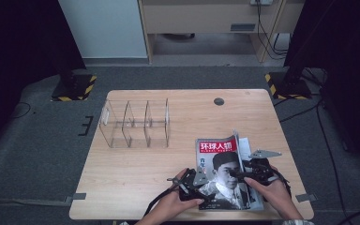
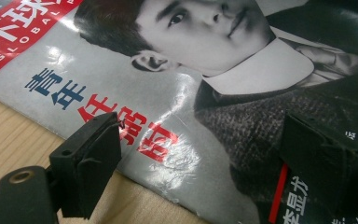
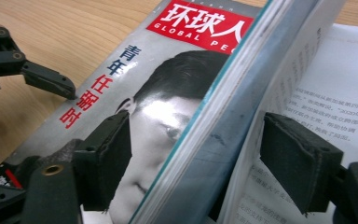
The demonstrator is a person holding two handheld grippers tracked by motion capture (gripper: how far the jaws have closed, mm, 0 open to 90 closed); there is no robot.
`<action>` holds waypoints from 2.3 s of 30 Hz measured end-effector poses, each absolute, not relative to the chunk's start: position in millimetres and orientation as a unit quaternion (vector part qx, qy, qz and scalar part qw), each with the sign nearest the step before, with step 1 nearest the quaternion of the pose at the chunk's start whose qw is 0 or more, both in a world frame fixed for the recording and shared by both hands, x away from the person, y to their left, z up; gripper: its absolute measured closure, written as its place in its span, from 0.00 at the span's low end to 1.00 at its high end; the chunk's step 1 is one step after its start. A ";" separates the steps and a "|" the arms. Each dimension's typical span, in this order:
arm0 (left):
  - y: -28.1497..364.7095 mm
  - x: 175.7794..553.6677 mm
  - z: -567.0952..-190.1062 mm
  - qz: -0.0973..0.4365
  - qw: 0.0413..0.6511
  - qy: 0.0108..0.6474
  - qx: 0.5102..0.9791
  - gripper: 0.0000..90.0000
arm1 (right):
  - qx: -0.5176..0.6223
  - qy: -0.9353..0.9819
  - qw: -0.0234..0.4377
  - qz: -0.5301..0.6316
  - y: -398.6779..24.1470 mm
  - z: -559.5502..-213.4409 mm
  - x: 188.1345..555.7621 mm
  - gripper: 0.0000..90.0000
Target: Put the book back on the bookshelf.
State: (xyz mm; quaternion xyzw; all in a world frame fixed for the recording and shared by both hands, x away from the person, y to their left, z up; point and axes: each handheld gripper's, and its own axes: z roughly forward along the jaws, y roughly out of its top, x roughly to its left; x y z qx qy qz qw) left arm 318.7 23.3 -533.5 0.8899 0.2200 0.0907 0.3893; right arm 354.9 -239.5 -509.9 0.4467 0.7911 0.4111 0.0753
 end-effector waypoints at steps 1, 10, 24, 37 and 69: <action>23.3 318.7 -533.5 0.091 0.389 0.220 0.890 0.13 | 0.443 0.791 0.075 0.414 -240.5 -509.0 355.0 0.27; 23.4 318.8 -533.5 0.090 0.390 0.219 0.890 0.13 | 0.443 0.788 0.045 0.426 -250.4 -503.5 359.8 0.26; 23.3 319.2 -533.4 0.090 0.389 0.217 0.891 0.13 | 0.466 0.794 0.076 0.382 -249.0 -507.2 366.6 0.37; 22.7 320.2 -534.3 0.089 0.393 0.213 0.890 0.13 | 0.463 0.809 0.085 0.352 -240.4 -518.5 369.0 0.56; 48.3 342.5 -530.2 0.092 0.414 0.281 0.861 0.04 | 0.452 0.806 0.127 0.360 -243.2 -508.5 363.3 0.98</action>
